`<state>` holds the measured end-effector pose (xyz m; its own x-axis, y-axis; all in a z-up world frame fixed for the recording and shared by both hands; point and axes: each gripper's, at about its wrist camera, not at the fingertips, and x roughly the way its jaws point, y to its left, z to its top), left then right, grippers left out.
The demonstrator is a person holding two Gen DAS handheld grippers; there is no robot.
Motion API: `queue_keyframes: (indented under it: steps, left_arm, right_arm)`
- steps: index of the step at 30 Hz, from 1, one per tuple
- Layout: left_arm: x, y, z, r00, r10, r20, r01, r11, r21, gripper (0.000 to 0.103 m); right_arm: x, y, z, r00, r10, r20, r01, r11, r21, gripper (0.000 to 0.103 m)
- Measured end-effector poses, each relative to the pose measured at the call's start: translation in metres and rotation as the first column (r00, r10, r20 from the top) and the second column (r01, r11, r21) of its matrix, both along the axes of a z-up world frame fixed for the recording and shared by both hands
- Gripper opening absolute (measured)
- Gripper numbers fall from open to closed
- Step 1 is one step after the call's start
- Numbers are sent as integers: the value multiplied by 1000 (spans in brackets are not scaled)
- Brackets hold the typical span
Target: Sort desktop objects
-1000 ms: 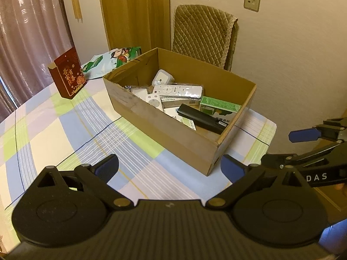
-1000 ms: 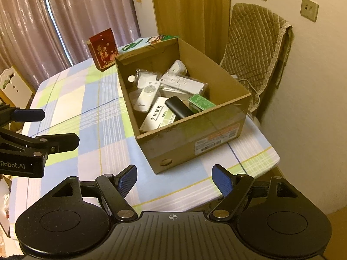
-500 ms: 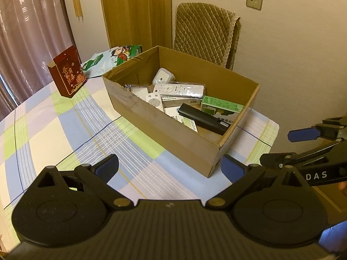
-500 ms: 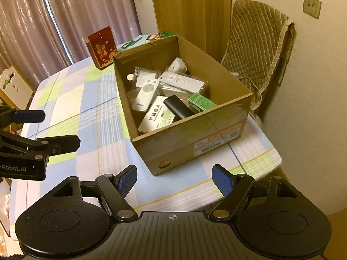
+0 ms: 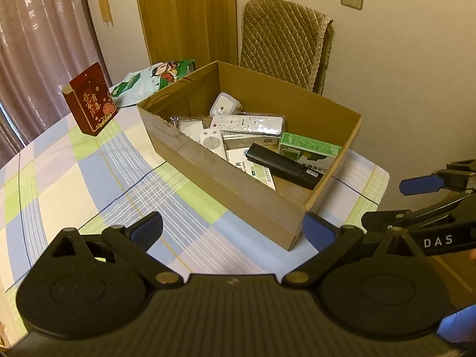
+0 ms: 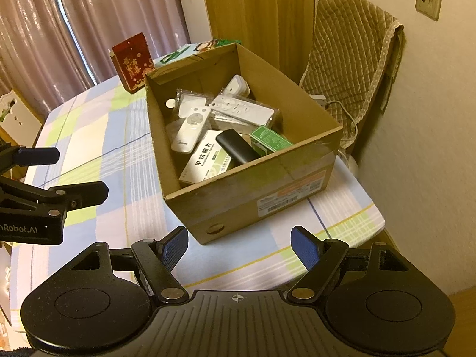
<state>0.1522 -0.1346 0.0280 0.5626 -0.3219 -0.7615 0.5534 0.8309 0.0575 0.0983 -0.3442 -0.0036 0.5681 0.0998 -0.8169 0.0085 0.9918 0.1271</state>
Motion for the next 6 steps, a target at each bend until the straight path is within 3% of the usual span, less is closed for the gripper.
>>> queue_keyframes:
  steps: [6]
  left_arm:
    - [5, -5, -2, 1000, -6, 12, 6, 1000, 5, 99]
  right_arm:
    - [7, -3, 0, 1000, -4, -4, 4, 1000, -8, 79]
